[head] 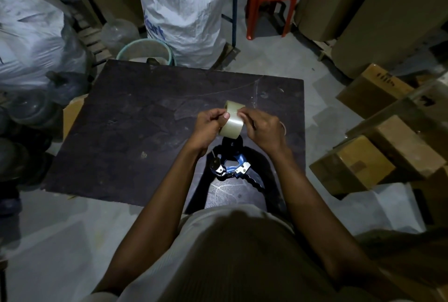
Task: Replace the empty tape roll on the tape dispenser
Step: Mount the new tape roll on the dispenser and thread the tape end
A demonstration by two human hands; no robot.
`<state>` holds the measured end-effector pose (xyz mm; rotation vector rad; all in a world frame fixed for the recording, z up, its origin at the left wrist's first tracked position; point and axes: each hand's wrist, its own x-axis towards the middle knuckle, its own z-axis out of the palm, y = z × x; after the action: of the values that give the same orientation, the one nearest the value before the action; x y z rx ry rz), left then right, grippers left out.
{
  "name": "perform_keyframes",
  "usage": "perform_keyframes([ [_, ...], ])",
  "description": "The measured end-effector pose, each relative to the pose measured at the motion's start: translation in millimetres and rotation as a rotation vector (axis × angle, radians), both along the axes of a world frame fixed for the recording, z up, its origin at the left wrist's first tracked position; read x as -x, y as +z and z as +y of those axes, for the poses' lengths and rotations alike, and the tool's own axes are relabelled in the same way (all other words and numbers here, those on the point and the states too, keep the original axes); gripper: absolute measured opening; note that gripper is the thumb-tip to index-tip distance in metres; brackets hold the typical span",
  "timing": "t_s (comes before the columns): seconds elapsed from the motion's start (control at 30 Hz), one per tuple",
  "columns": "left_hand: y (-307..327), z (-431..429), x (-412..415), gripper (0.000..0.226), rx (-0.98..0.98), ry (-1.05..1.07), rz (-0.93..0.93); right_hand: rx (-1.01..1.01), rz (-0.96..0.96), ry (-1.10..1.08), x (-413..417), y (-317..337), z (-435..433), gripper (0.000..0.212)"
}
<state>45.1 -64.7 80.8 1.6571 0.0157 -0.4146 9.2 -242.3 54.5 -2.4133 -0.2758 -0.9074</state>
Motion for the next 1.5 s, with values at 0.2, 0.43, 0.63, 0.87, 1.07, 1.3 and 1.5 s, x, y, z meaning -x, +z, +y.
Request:
perform_keyframes([
  [0.2, -2.6, 1.5, 2.2, 0.023, -0.009, -0.011, -0.016, -0.115, 0.100, 0.023, 1.2, 1.3, 4.1, 0.014],
  [0.43, -8.5, 9.5, -1.6, 0.027, -0.023, -0.014, -0.071, -1.181, 0.600, 0.015, 2.4, 19.1, 21.1, 0.018],
  [0.63, -13.2, 7.6, -4.3, 0.029, -0.091, 0.073, -0.069, -1.262, 0.618, -0.038, 1.6, 25.3, 27.4, 0.019],
  [0.87, -21.0, 11.2, -0.1, 0.035, -0.354, -0.023, -0.372, -1.171, 0.685, -0.162, -1.5, 17.7, 35.1, 0.011],
  [1.07, -30.6, 15.6, 0.4, 0.036, -0.221, 0.052, -0.223, -1.156, 0.772, -0.043, 1.7, 16.6, 31.2, 0.023],
  [1.3, -34.2, 19.8, -0.6, 0.023, -0.150, 0.158, -0.170, -0.930, 0.814, 0.134, 7.4, 17.2, 33.1, 0.055],
  [1.5, -38.1, 20.1, -0.4, 0.021, -0.216, 0.162, -0.205, -0.756, 0.851, 0.182, 5.1, 15.9, 27.3, 0.055],
])
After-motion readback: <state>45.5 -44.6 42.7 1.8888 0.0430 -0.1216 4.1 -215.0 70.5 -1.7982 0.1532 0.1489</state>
